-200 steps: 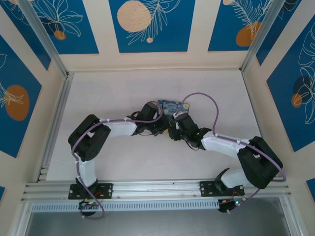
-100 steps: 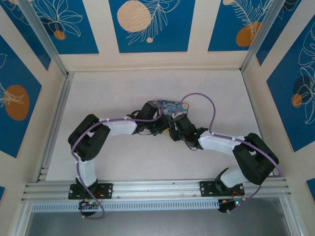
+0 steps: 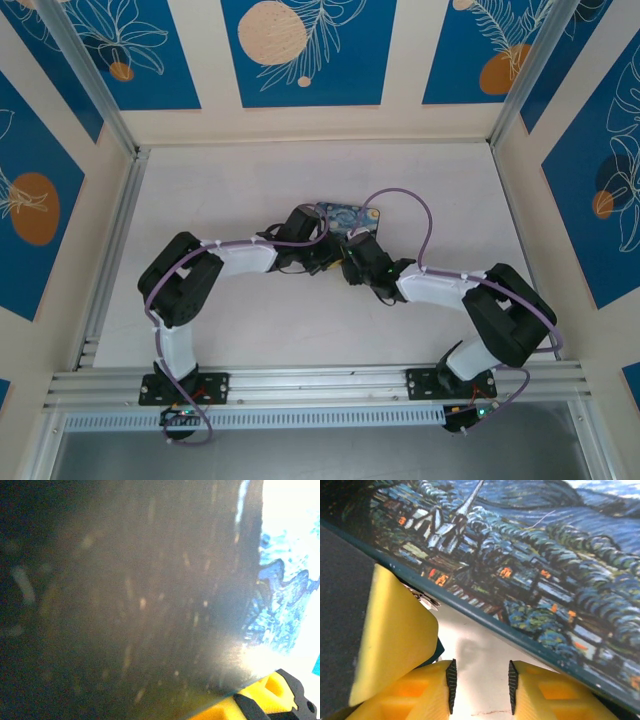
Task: Unlock the padlock with the key
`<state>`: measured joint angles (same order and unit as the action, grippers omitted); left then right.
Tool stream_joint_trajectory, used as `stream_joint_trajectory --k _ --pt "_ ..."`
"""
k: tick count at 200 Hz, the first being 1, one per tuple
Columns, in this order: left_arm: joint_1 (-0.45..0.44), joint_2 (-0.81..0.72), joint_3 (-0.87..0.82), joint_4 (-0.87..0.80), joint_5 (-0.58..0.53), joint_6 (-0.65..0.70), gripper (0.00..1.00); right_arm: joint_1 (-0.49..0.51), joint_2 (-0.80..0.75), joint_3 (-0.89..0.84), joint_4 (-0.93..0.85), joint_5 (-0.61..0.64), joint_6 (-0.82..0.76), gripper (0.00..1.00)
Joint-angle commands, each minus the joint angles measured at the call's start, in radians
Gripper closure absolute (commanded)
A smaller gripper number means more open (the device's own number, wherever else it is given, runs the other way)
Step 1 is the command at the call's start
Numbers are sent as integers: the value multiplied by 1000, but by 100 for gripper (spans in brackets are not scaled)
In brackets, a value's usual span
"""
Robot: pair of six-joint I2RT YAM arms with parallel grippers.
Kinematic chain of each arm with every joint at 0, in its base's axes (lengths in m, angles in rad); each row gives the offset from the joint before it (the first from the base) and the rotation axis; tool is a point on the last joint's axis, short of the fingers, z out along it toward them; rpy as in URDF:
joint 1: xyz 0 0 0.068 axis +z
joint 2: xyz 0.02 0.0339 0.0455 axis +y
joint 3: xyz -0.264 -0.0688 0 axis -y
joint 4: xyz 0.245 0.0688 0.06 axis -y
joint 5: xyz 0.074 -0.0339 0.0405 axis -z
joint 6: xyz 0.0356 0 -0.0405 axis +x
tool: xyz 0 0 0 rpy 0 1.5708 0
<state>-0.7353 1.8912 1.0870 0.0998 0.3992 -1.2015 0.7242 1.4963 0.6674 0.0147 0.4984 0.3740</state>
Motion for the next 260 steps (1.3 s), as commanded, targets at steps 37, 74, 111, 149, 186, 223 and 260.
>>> stream_joint_trajectory --k 37,74,111,149,186,223,260 --pt "-9 -29 -10 -18 130 -51 100 24 -91 -18 -15 14 60 62" --pt "-7 -29 -8 -22 132 -49 100 24 -164 -40 -44 -7 68 62" --pt "-5 -29 -3 -27 137 -50 100 30 -153 -60 -32 -30 62 62" --pt "-3 -34 0 -39 138 -45 100 42 -124 -75 -4 -10 53 63" --pt "-2 -37 1 -43 139 -41 100 50 -81 -64 14 28 42 63" --pt "0 -37 5 -45 141 -43 100 56 -36 -48 31 53 30 64" --pt "1 -37 6 -49 144 -42 100 68 -6 -42 34 96 26 66"
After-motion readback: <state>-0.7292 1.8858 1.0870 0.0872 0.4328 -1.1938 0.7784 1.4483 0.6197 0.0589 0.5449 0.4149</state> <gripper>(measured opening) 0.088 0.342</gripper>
